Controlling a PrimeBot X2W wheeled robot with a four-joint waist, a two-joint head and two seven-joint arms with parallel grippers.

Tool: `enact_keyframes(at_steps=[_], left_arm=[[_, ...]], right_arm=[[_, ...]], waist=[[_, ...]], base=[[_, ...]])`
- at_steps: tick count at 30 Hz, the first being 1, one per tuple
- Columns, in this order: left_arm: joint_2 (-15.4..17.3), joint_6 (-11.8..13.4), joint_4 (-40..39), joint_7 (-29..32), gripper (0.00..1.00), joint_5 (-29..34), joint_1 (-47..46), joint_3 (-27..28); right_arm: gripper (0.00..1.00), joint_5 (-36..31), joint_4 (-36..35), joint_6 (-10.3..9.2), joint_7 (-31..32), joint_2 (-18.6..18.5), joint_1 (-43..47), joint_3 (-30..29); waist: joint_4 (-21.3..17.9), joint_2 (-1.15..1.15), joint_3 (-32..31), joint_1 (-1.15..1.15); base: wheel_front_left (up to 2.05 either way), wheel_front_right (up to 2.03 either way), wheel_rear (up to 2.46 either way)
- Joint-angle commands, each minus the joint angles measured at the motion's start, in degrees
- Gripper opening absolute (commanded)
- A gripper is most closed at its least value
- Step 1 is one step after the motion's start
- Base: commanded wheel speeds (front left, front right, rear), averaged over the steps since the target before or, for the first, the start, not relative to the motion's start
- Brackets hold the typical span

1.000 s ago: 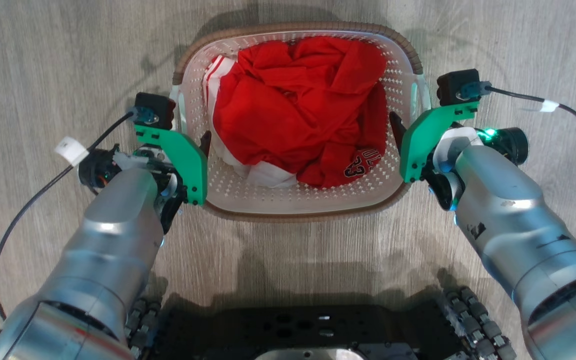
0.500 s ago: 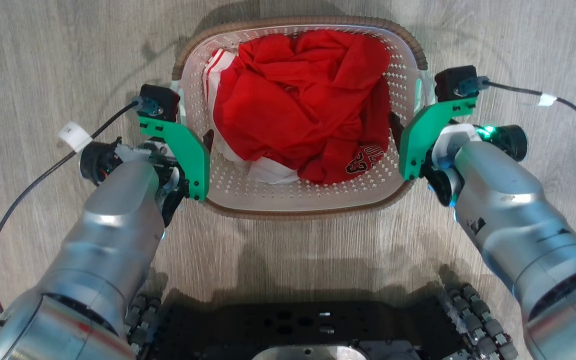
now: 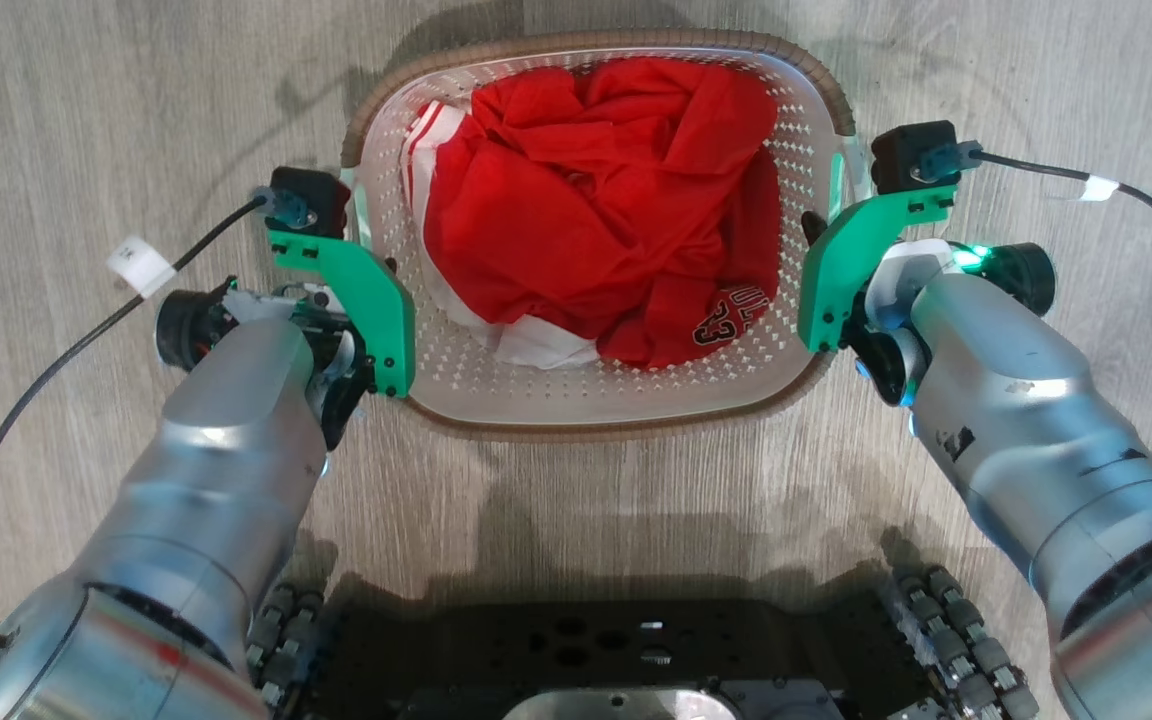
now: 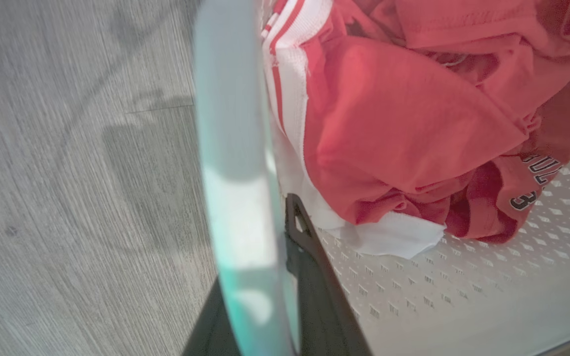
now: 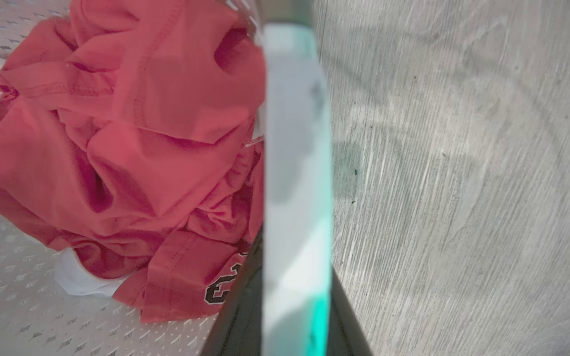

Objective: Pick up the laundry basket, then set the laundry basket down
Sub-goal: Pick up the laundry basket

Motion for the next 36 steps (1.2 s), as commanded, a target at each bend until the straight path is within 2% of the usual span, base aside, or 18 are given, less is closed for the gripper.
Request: enact_keyframes(at_steps=[1, 11, 17, 26, 36], left_arm=[[1.32, -0.37, -0.21, 0.08, 0.0, -0.23, 0.62, -0.46], [1.32, -0.38, -1.01, 1.14, 0.0, -1.15, 1.5, -4.1], [1.32, -0.38, -1.25, 3.57, 0.0, -1.88, 2.81, -7.18], [1.81, -0.38, -2.81, 9.12, 0.0, -4.4, 6.22, -12.13], [3.73, -0.38, -6.64, 16.07, 0.0, -10.35, 10.34, -17.29]], right_arm=[[0.0, 0.18, -0.3, 0.41, -0.41, 1.07, 2.03, 1.21], [0.0, 2.31, 1.08, 0.41, 2.3, 1.07, 2.51, 2.81], [0.0, 4.71, 0.74, 0.41, 7.48, 1.07, 3.84, 4.12], [0.0, 8.85, -0.43, 0.41, 15.58, 1.07, 6.81, 6.48], [0.0, 14.23, -2.91, 0.41, 19.91, 1.07, 9.67, 8.46]], waist=[[0.04, -0.01, 0.01, 0.01], [-0.05, -0.01, -1.66, 0.01], [-0.55, -0.01, -5.58, 0.01], [-1.71, -0.01, -15.43, 0.01], [-2.36, -0.01, -28.24, 0.01]], base=[[0.0, 0.0, 0.0], [0.0, 0.0, 0.0], [0.0, 0.0, 0.0], [0.0, 0.0, 0.0], [0.0, 0.0, 0.0]])
